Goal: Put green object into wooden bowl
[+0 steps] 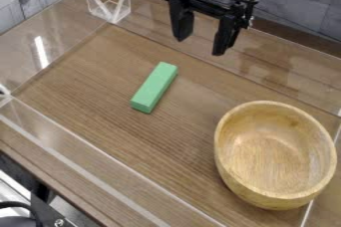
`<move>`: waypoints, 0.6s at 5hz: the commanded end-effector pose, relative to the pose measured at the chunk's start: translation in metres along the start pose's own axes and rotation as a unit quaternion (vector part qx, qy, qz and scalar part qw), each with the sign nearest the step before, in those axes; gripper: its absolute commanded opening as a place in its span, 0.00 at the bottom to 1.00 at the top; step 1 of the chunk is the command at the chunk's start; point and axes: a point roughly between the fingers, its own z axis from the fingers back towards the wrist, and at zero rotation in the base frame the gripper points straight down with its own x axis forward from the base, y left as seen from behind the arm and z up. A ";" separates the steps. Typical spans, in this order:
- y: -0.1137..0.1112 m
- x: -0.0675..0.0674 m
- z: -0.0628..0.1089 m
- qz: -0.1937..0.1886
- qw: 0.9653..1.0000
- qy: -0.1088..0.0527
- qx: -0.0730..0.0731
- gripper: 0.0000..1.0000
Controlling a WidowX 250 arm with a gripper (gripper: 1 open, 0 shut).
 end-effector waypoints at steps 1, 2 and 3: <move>0.004 0.000 -0.015 -0.005 1.000 0.010 0.002 1.00; 0.024 -0.008 -0.038 -0.022 1.000 0.006 0.011 1.00; 0.046 -0.017 -0.051 -0.048 0.998 -0.020 0.019 1.00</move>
